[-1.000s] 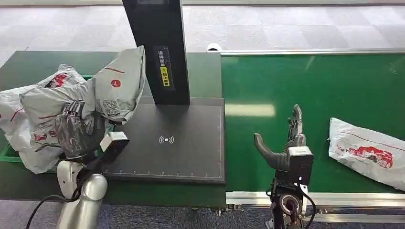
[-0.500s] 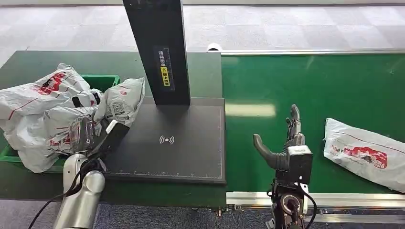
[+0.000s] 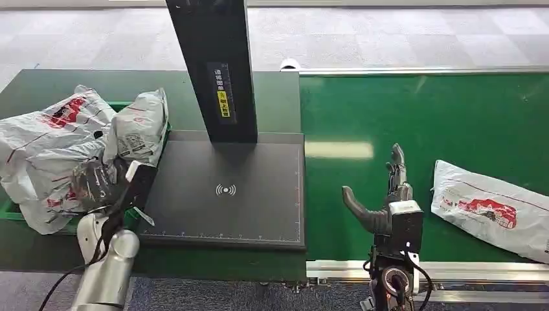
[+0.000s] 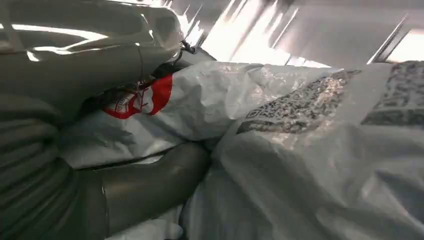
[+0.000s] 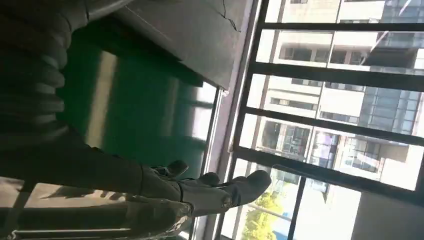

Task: Moved the parcel from conveyor to table for the left to box.

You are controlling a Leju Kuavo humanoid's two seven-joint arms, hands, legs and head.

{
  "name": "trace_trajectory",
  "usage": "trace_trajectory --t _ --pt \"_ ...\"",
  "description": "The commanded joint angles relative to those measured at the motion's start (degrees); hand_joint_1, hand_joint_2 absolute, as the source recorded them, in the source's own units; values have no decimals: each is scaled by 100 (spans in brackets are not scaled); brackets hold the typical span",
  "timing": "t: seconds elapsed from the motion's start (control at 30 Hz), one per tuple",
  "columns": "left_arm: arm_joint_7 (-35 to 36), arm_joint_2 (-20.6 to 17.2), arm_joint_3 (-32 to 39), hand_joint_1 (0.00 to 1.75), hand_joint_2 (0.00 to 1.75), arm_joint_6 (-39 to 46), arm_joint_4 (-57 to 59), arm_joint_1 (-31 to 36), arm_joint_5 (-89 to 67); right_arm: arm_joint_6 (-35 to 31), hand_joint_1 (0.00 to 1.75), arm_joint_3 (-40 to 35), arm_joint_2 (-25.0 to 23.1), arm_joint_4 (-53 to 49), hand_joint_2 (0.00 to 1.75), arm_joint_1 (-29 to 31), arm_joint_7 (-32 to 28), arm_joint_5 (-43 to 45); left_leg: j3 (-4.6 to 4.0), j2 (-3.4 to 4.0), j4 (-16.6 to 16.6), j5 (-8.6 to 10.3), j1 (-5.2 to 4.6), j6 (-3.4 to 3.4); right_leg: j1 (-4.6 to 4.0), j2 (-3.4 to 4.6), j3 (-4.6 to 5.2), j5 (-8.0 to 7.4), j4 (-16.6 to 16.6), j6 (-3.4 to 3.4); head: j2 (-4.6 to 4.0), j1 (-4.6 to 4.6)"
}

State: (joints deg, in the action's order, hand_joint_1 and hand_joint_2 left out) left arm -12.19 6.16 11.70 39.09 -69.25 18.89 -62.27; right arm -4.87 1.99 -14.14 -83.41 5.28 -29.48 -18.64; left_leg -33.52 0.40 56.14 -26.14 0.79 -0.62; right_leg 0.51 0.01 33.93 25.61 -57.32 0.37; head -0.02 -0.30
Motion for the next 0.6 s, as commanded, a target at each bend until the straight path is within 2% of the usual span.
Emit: trace_trajectory --t 0.03,0.07,0.1,0.13,0.2,0.3,0.37,0.43,0.5,0.53,0.57,0.6 --pt "-2781 980 1800 175 175 91 -2044 108 1225 -96 0 -241 42 529 175 253 -79 152 -3 2 9 -8 4 7 -5 4 -3 3 2 3 0 2" --pt "-2781 999 1802 175 175 91 -2355 91 1103 -90 0 -313 77 635 175 306 -81 155 -8 7 10 -8 7 5 -8 9 1 1 2 3 0 2" --pt "-2781 745 1777 175 0 91 -2269 -9 1373 -90 0 -339 85 659 175 311 -82 154 -7 20 14 -13 7 7 -8 23 2 2 -1 3 2 2" --pt "-2781 951 1810 175 0 91 -2183 191 1068 -165 0 -335 96 725 175 348 -119 176 0 30 3 -10 2 5 -2 31 3 -1 2 2 2 0" --pt "-2781 898 1963 175 0 91 -1945 400 772 -202 0 -332 118 748 175 339 -135 217 1 5 0 -6 1 3 -2 6 -7 2 4 0 2 2" --pt "-2781 696 1886 175 0 91 -2347 580 722 -197 0 -357 152 781 175 337 -146 245 -6 -22 3 0 3 1 -4 -19 -3 5 3 0 2 2" --pt "-2781 672 1864 175 0 91 -2545 570 737 -196 0 -351 152 831 175 366 -147 265 -5 -9 4 -3 6 2 -7 -11 -4 2 4 -1 2 2" --pt "-2781 639 1820 175 0 91 -3252 496 646 -173 0 -411 184 981 175 426 -146 253 0 13 3 -8 6 3 -7 10 -2 0 3 -3 2 0" --pt "-2781 732 2148 175 0 91 -2734 672 313 -240 0 -392 192 988 175 412 -156 230 -3 7 3 -5 7 1 -8 3 -2 0 2 -3 0 2" --pt "-2654 714 2452 175 0 91 -1553 962 -353 -291 0 -355 197 905 175 348 -158 224 5 8 0 -8 6 3 -7 4 -9 2 5 -3 2 -2" --pt "-1697 361 2145 175 0 91 -554 1213 -984 -301 0 -309 224 781 175 261 -126 182 8 -5 -6 -3 1 3 -2 -9 -13 4 6 -2 2 2" --pt "-250 -99 1642 175 0 -17 308 1362 -1779 -187 0 -324 297 673 175 188 12 17 16 -25 -15 5 -6 1 5 -29 -22 6 7 -2 2 -2"
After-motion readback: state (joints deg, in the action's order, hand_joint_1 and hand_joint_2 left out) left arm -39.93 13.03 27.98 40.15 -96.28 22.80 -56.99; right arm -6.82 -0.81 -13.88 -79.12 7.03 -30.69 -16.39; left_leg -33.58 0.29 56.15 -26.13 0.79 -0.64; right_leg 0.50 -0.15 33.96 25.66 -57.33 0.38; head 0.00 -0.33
